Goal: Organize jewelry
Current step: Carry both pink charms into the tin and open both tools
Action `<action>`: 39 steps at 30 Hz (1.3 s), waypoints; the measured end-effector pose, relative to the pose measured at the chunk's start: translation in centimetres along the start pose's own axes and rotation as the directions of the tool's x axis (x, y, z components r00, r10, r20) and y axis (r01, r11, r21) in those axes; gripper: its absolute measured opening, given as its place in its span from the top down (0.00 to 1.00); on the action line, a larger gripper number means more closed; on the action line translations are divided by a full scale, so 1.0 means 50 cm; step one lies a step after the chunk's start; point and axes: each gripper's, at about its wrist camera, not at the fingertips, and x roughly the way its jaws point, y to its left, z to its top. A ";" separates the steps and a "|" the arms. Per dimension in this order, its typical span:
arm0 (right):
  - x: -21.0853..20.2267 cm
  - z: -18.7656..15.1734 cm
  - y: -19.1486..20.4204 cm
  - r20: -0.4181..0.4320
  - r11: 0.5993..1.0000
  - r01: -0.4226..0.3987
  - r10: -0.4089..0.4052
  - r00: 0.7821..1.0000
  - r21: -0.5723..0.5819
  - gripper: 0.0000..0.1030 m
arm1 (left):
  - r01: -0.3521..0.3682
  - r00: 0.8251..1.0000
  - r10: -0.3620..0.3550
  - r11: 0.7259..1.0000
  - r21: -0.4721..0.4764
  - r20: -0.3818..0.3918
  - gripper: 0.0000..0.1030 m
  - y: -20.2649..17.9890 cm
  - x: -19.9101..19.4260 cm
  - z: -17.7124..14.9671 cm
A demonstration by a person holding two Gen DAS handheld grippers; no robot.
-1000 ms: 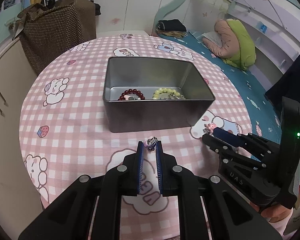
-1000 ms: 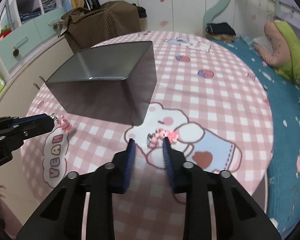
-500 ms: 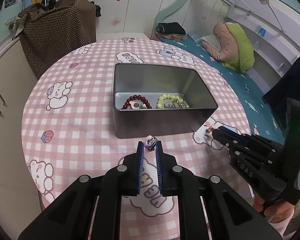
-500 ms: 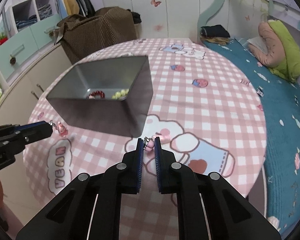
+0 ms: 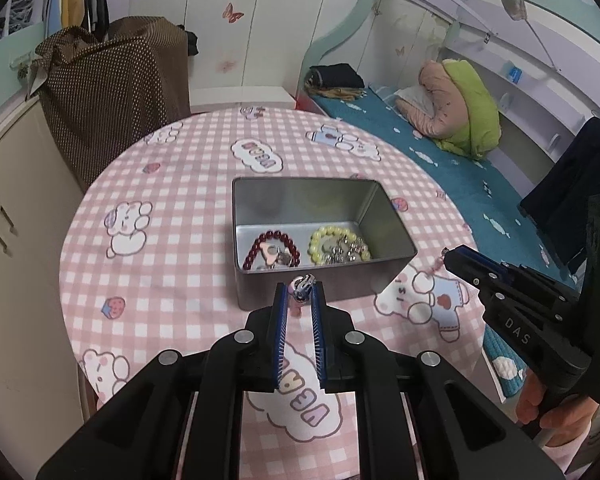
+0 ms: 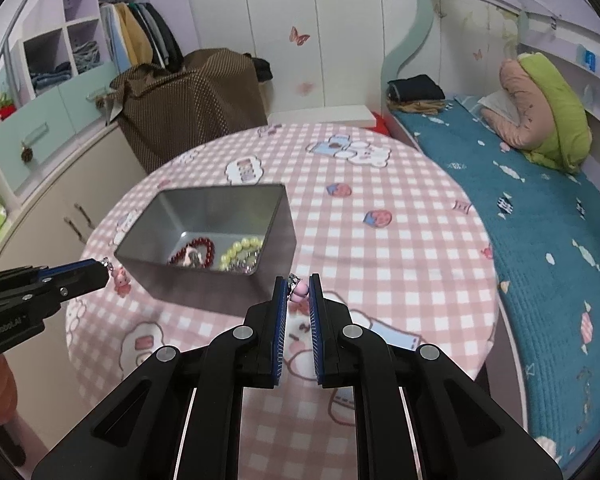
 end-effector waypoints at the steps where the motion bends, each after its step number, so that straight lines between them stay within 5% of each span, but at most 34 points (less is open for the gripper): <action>1: -0.005 0.005 0.001 0.008 1.000 0.002 -0.002 1.000 -0.003 0.89 | 0.001 1.000 -0.001 1.000 0.002 0.004 0.90 0.000 -0.002 0.005; 19: -0.032 0.091 0.048 0.093 0.996 -0.045 0.052 0.994 -0.074 0.88 | 0.016 0.999 -0.017 0.999 0.032 0.046 0.90 -0.002 -0.003 0.081; 39: 0.042 0.134 0.079 0.032 0.986 -0.118 0.123 0.992 -0.120 0.87 | -0.011 1.000 0.011 1.000 0.016 -0.002 0.89 0.007 0.059 0.124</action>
